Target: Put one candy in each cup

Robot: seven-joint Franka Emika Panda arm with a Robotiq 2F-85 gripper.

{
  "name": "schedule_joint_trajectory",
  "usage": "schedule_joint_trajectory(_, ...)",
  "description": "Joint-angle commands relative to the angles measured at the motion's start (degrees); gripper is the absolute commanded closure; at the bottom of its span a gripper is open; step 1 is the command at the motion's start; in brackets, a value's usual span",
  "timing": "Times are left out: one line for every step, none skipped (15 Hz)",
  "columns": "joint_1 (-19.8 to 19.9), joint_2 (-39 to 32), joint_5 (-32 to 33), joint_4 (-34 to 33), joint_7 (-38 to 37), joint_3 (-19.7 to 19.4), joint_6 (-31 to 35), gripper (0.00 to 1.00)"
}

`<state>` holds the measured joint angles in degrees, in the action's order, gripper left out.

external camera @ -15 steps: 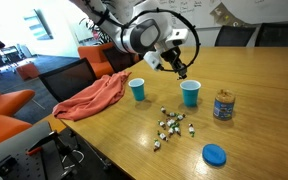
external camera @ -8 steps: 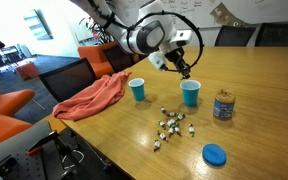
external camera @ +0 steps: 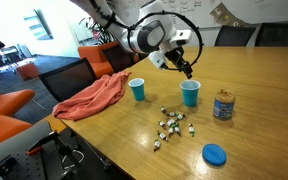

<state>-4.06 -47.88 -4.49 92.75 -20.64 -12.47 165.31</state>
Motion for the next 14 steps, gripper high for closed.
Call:
schedule_joint_trajectory(-0.21,7.48,-0.57,8.32,1.76,2.06,-2.18,0.0)
schedule_joint_trajectory(0.52,9.72,-0.73,10.81,3.15,3.59,-3.52,0.0)
schedule_joint_trajectory(1.5,12.68,-0.97,14.13,4.79,5.43,-4.98,0.0)
schedule_joint_trajectory(1.62,15.23,-0.96,16.99,5.41,6.12,-6.11,0.0)
schedule_joint_trajectory(1.61,17.89,-0.71,19.61,5.72,6.38,-8.18,0.0)
schedule_joint_trajectory(1.4,20.72,-0.21,22.42,5.93,6.38,-10.24,0.0)
schedule_joint_trajectory(1.24,23.59,0.12,25.26,5.97,6.29,-12.05,0.0)
schedule_joint_trajectory(1.06,25.98,0.48,27.43,5.52,5.97,-13.65,0.0)
schedule_joint_trajectory(1.09,28.26,0.78,29.34,5.39,5.78,-15.36,0.0)
schedule_joint_trajectory(0.93,30.29,1.53,30.97,5.02,5.45,-16.67,0.0)
schedule_joint_trajectory(0.98,32.22,2.27,32.54,5.07,5.43,-18.09,0.0)
schedule_joint_trajectory(1.01,33.87,3.14,33.86,4.88,5.39,-19.11,0.0)
schedule_joint_trajectory(1.17,35.34,3.7,35.14,4.85,5.56,-19.78,0.0)
schedule_joint_trajectory(1.27,36.62,4.26,36.15,4.64,5.71,-20.66,0.0)
